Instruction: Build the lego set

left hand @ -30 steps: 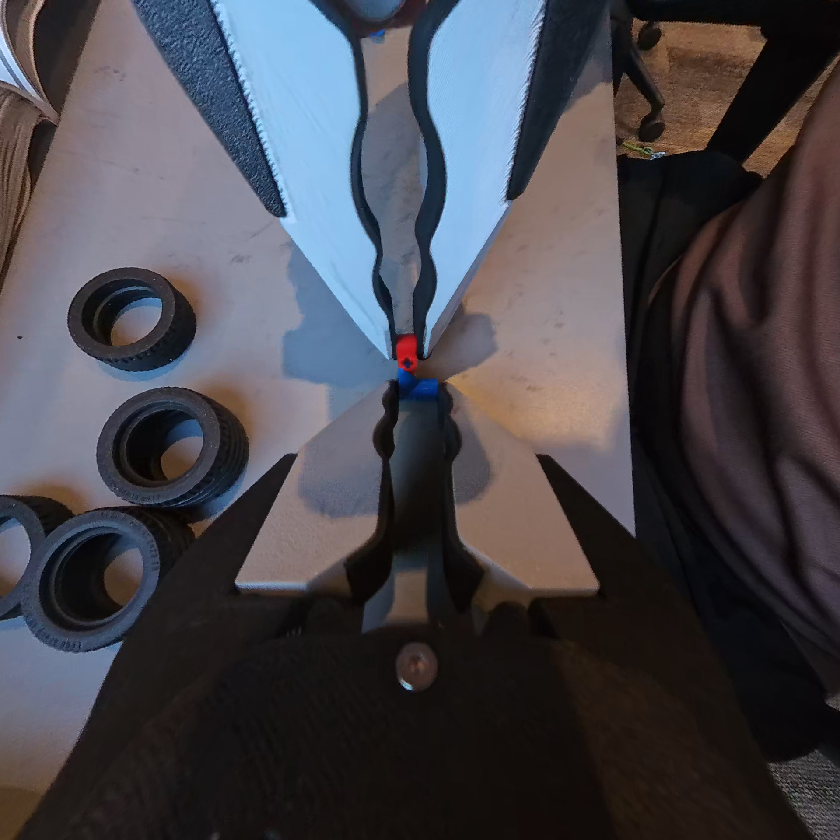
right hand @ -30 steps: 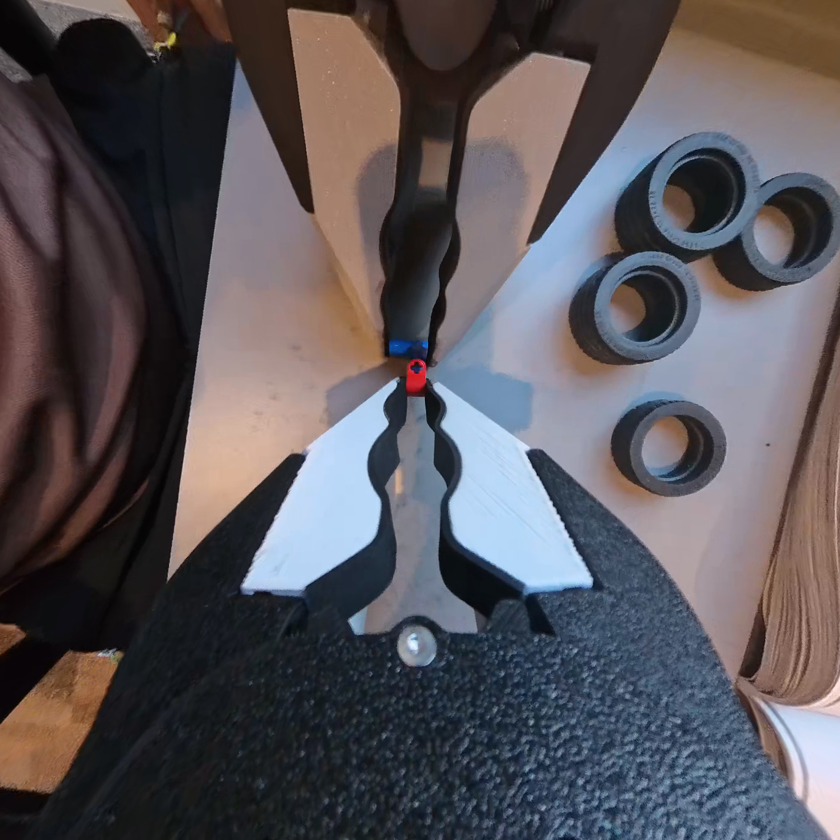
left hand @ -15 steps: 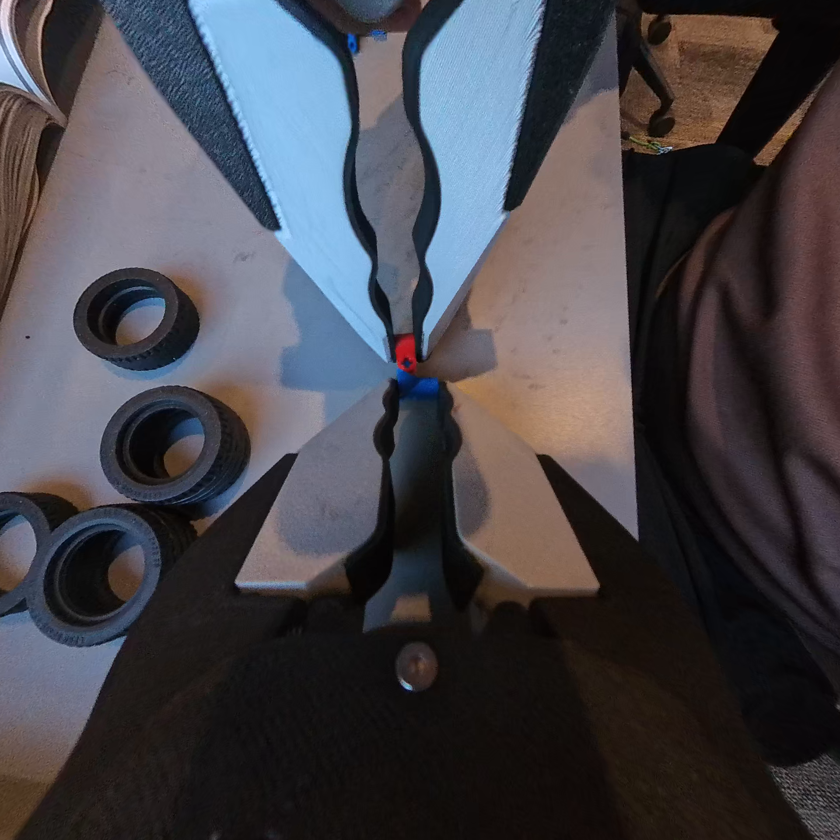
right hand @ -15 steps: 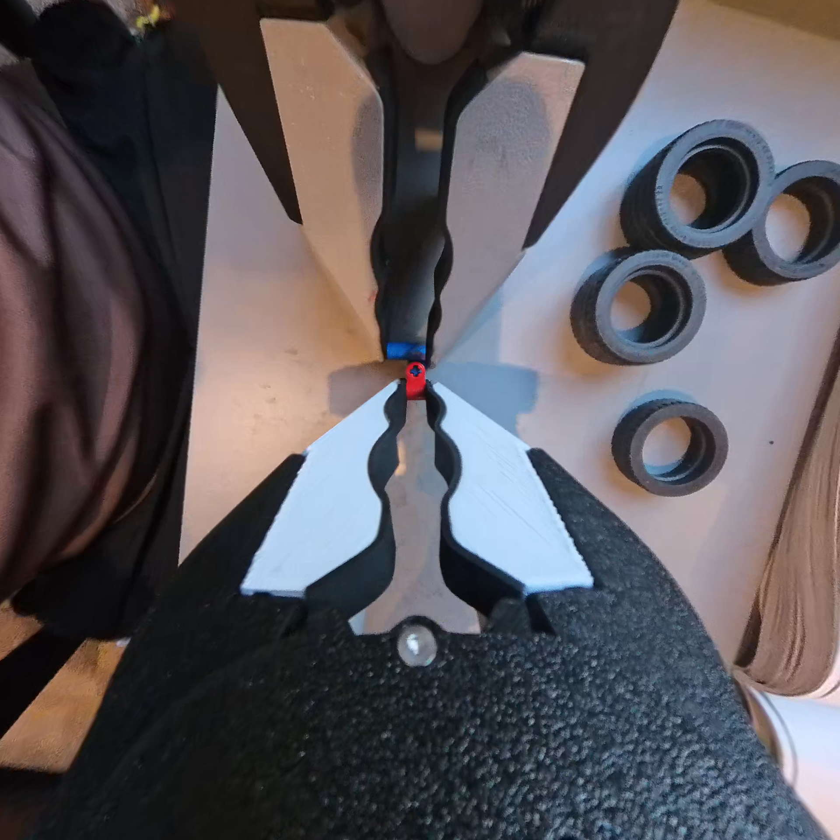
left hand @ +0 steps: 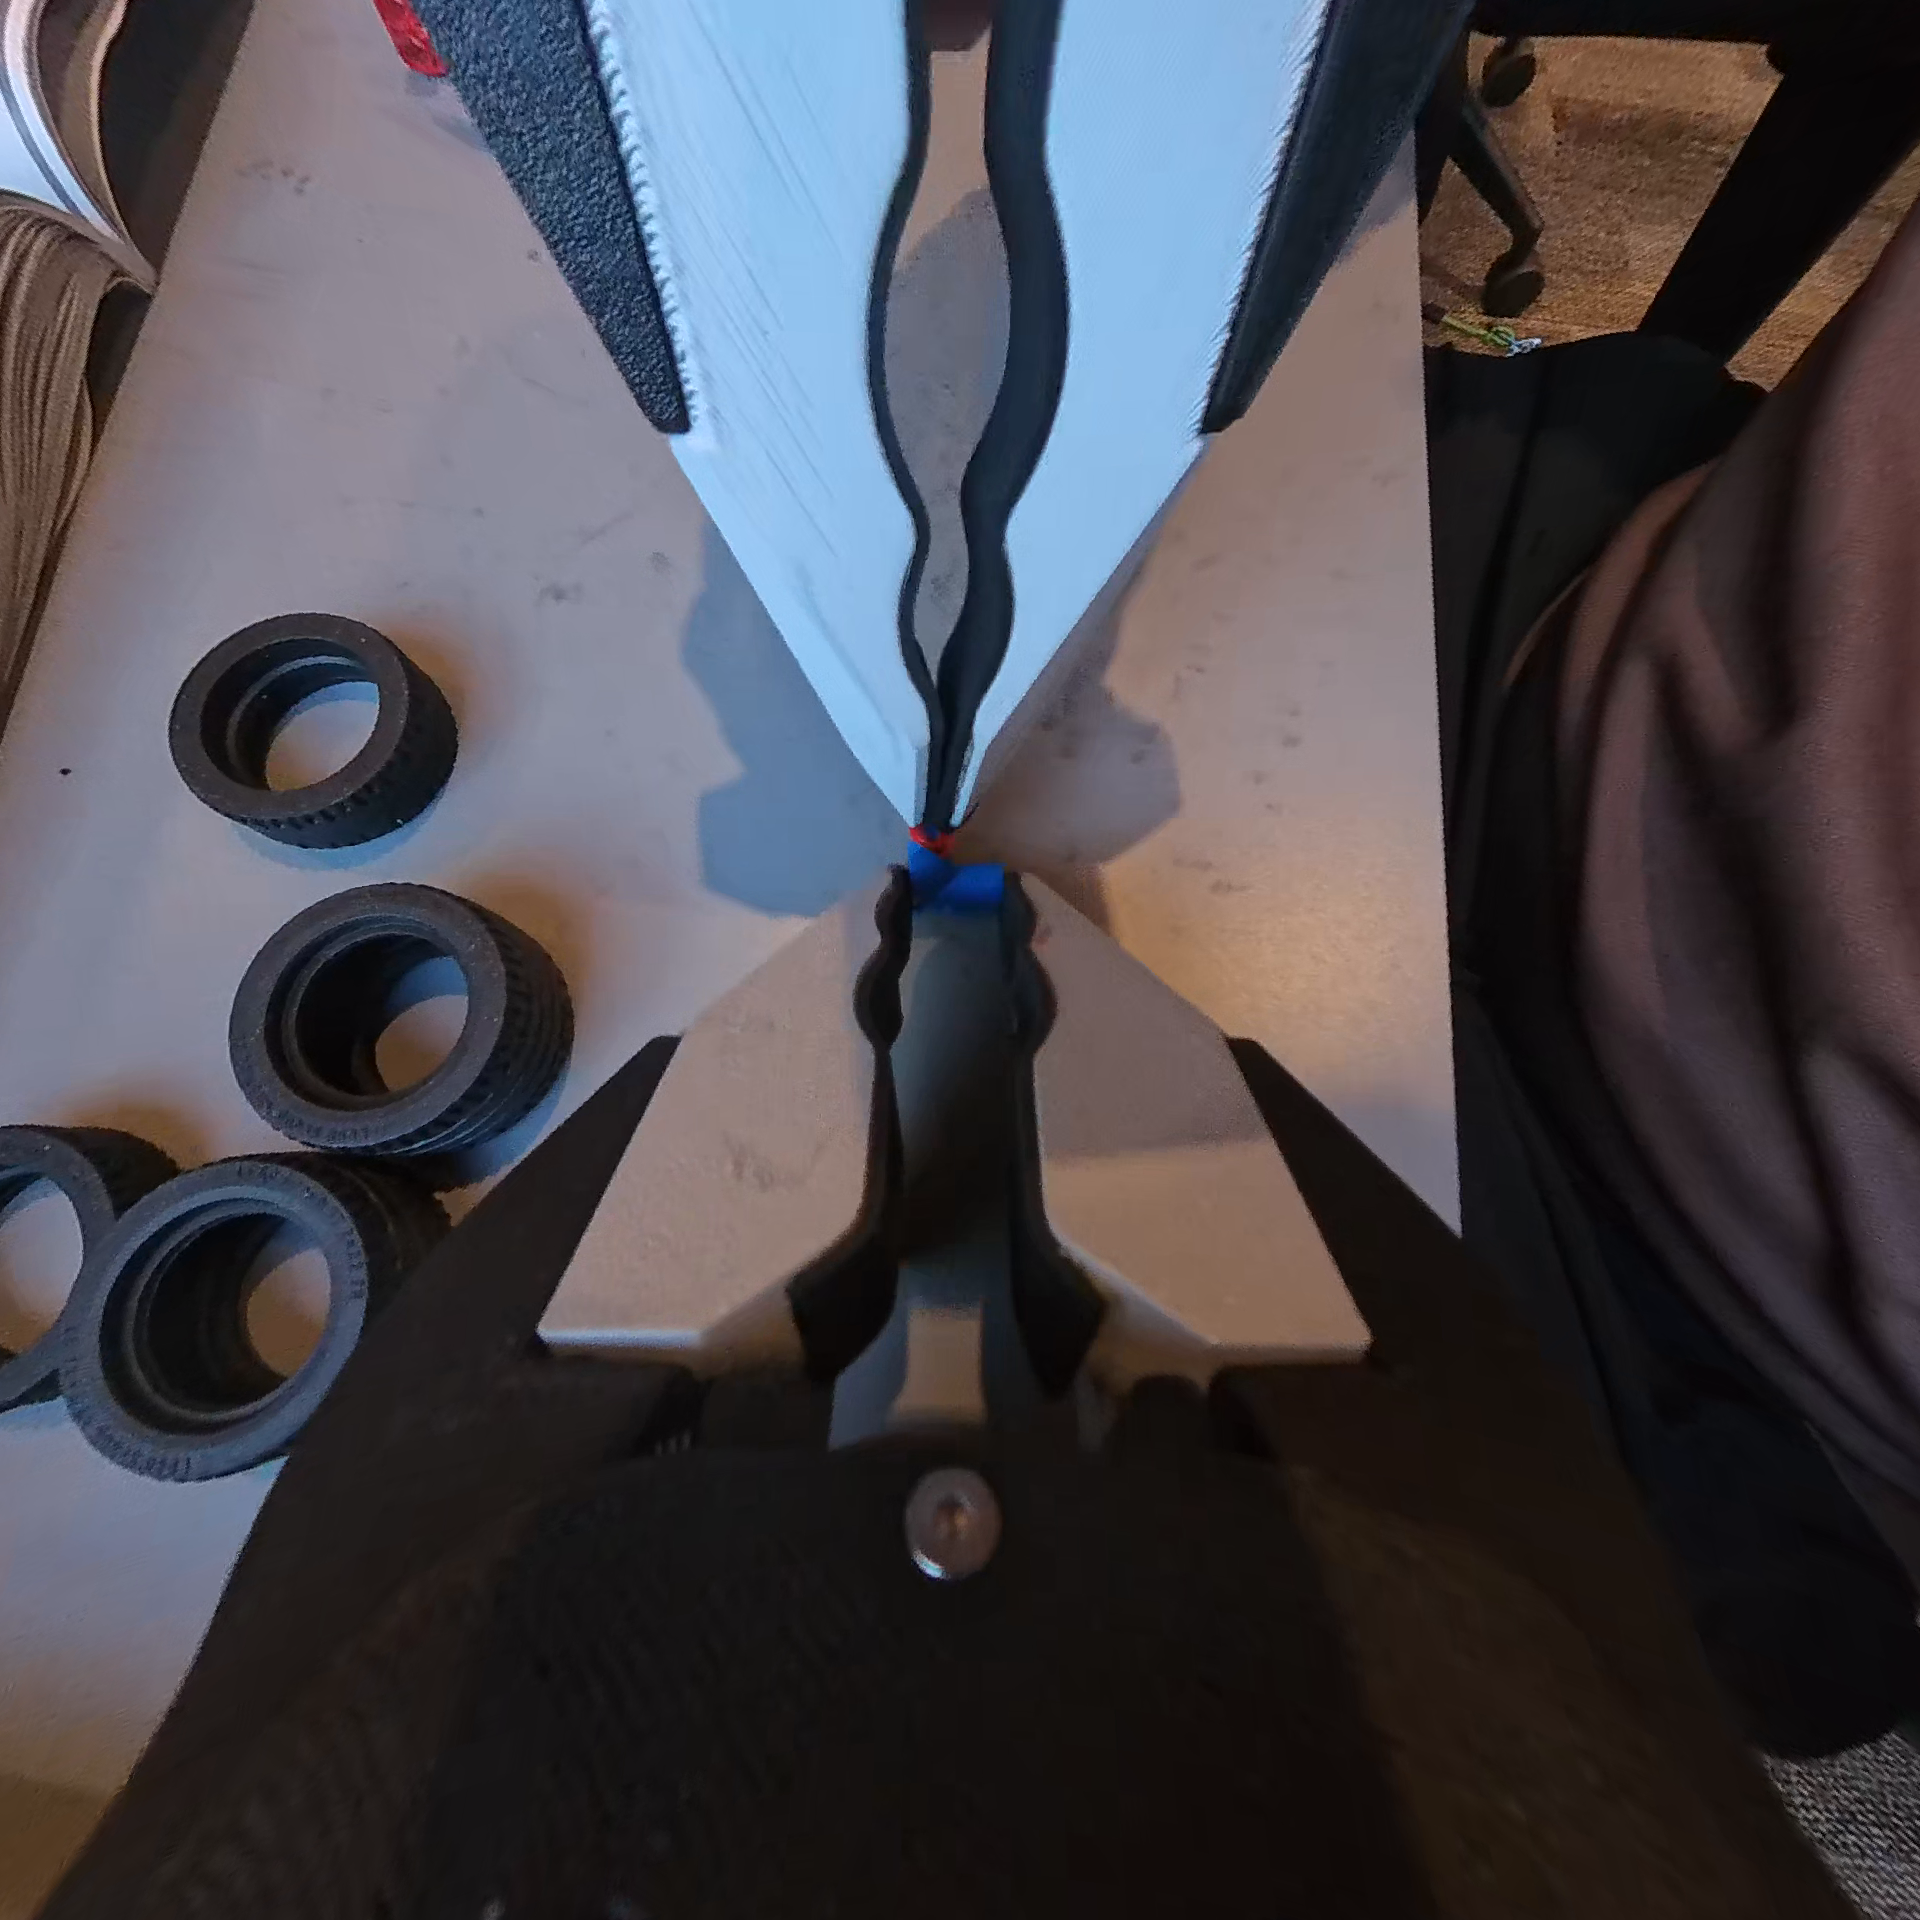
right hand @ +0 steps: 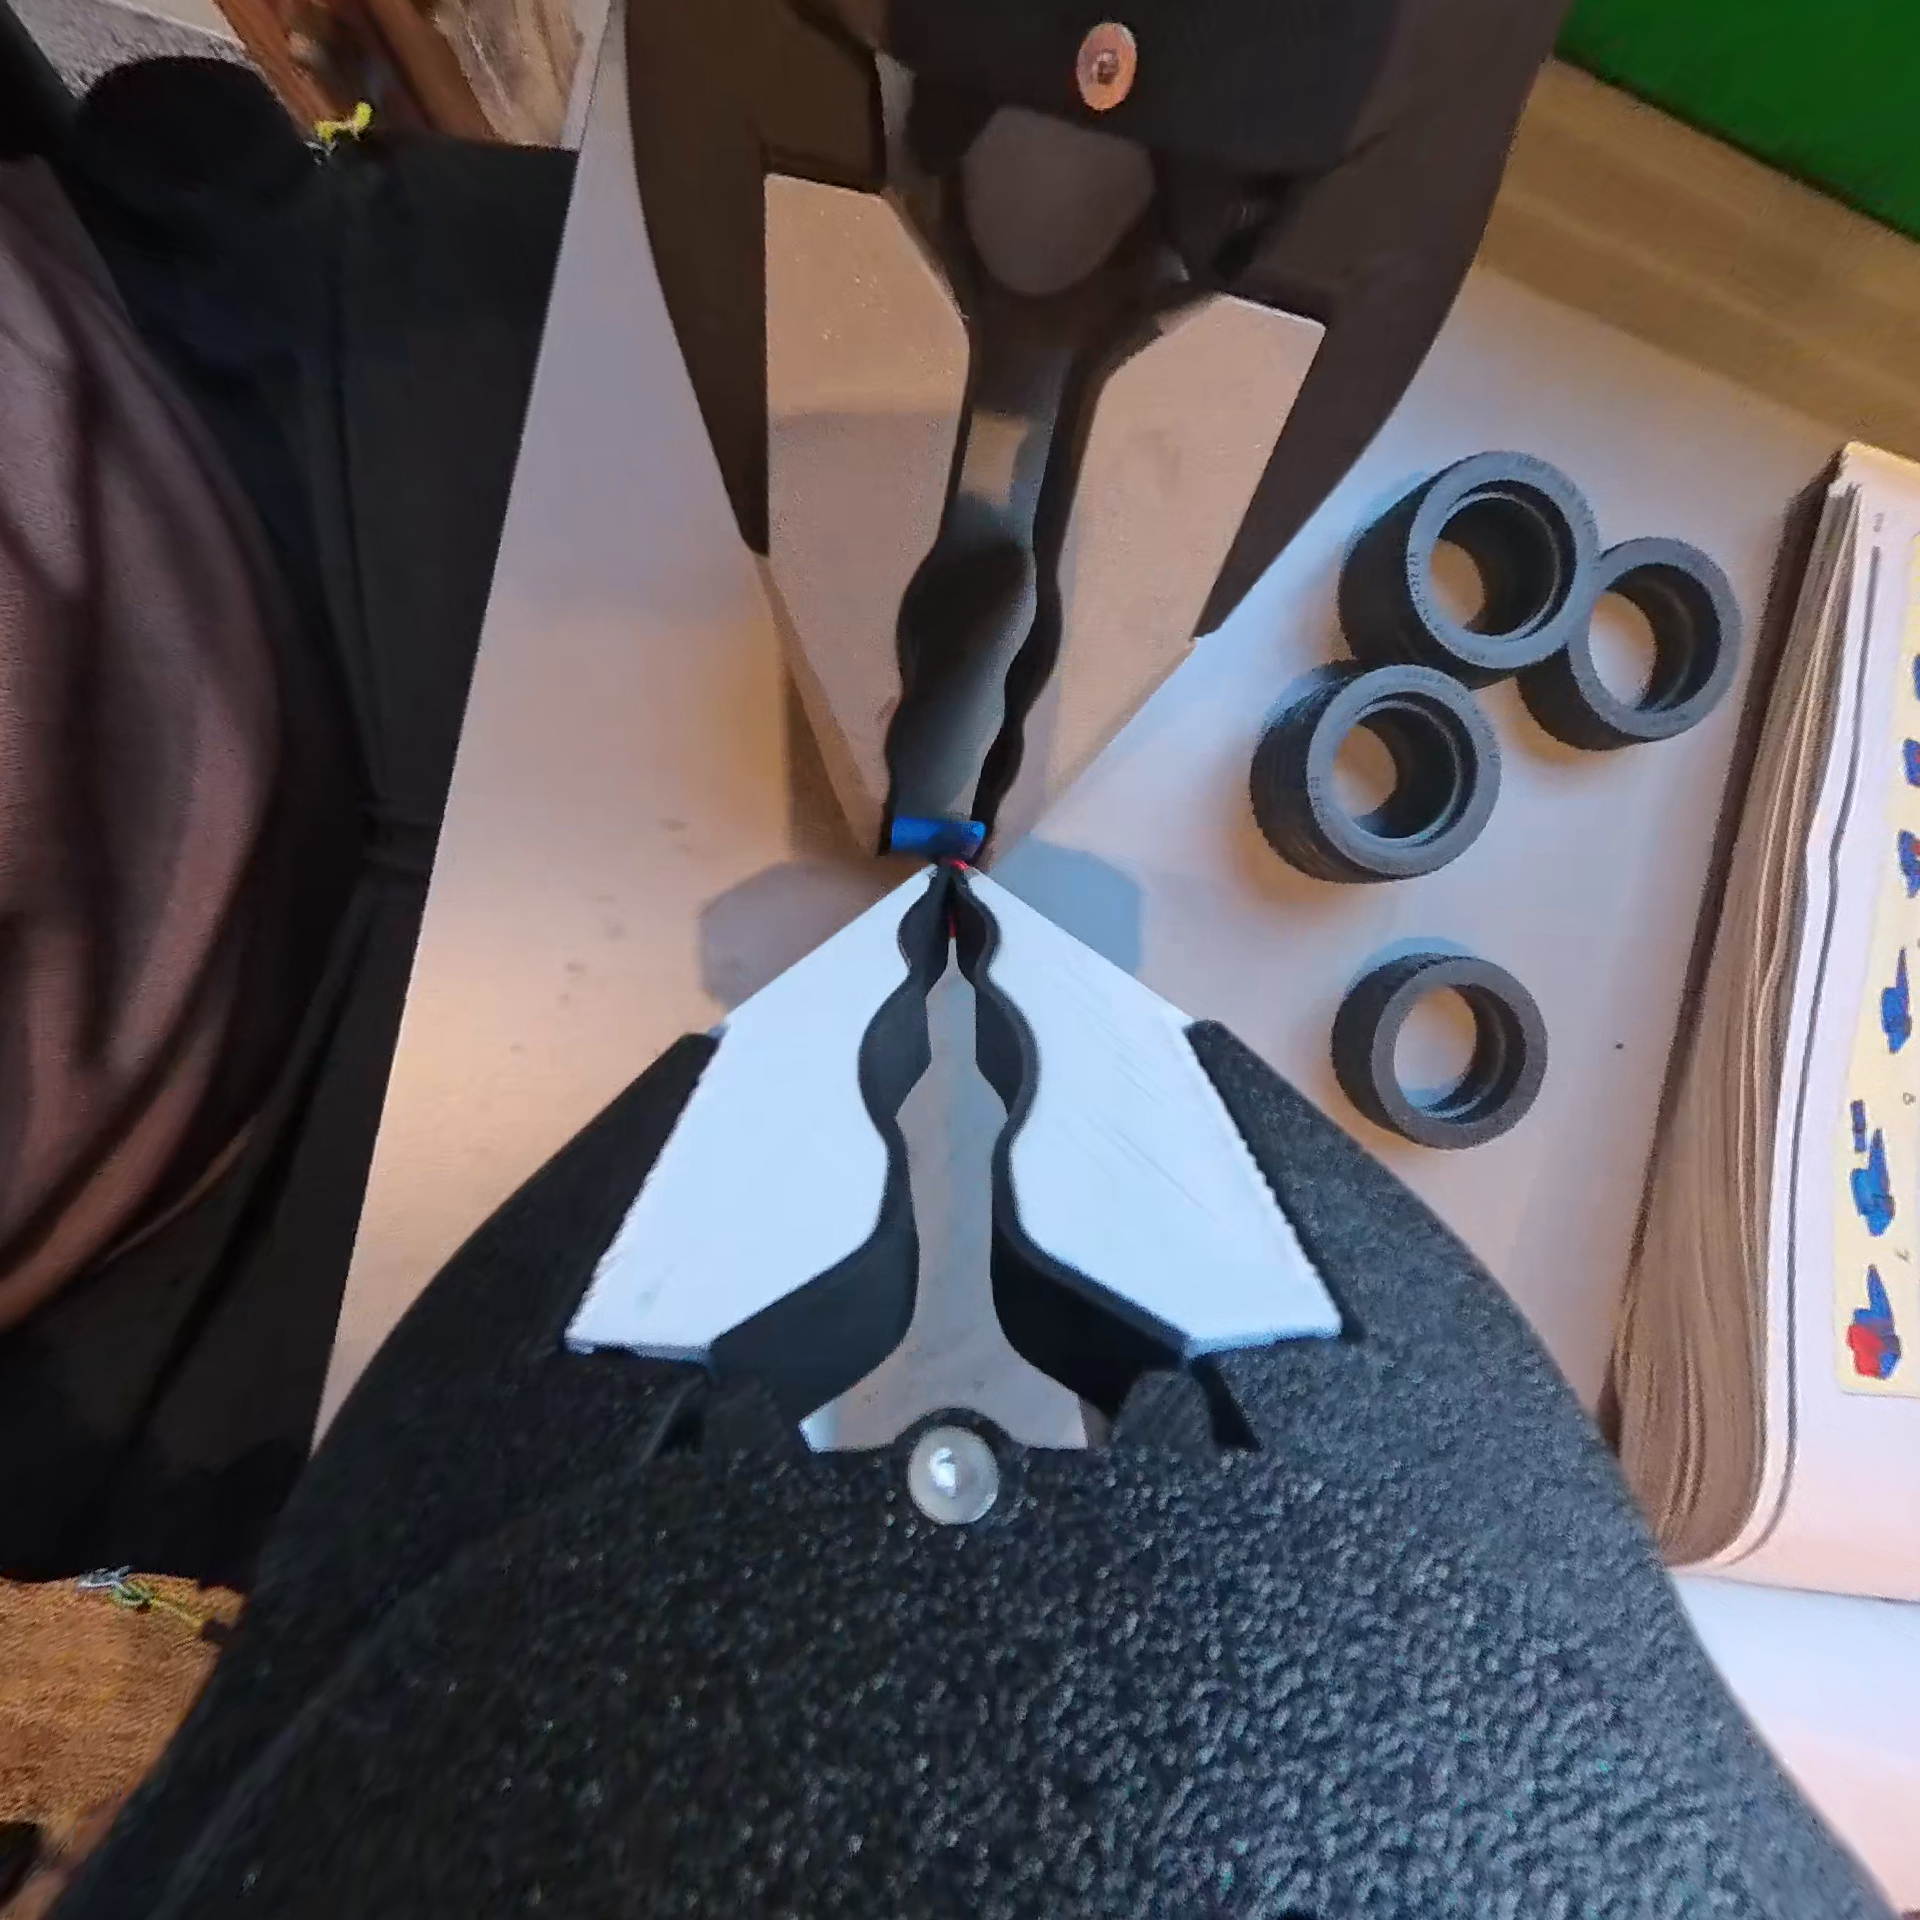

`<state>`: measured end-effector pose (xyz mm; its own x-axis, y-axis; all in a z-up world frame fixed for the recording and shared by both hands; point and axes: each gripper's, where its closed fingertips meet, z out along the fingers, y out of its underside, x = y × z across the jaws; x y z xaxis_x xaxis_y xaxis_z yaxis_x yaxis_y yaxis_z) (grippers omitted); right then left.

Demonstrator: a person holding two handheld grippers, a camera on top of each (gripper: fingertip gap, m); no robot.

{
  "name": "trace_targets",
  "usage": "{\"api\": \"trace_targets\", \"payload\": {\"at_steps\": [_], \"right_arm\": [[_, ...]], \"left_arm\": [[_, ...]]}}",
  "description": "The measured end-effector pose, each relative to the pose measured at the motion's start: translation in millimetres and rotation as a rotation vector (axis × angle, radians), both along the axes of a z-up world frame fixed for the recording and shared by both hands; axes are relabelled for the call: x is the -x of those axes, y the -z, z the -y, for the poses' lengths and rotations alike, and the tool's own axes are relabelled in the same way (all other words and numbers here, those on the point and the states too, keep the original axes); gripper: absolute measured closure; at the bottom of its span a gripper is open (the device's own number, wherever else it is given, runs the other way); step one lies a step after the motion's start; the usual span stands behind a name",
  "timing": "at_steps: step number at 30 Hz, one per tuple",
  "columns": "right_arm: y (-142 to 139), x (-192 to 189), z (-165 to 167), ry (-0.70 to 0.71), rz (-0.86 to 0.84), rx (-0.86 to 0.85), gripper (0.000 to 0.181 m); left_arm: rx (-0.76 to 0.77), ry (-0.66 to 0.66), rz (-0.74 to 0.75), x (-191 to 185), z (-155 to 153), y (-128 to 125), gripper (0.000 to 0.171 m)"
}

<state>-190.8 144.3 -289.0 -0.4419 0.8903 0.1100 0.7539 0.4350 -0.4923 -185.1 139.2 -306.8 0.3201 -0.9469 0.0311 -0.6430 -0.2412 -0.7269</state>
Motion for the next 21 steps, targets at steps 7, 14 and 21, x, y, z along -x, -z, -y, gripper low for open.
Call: {"api": "trace_targets", "payload": {"at_steps": [7, 14, 21], "right_arm": [[2.4, -1.2, 2.4, -0.033, 0.062, -0.034, 0.181], [3.9, 3.0, 3.7, 0.087, -0.048, 0.119, 0.181], [-19.0, -6.2, -10.0, 0.136, -0.228, 0.060, 0.172]], "left_arm": [[-0.008, 0.000, -0.003, 0.0, 0.0, 0.2, 0.157], [-0.008, -0.004, -0.004, 0.4, 0.0, 0.0, 0.157], [0.002, -0.004, 0.000, 0.2, 0.0, -0.1, 0.157]]}}
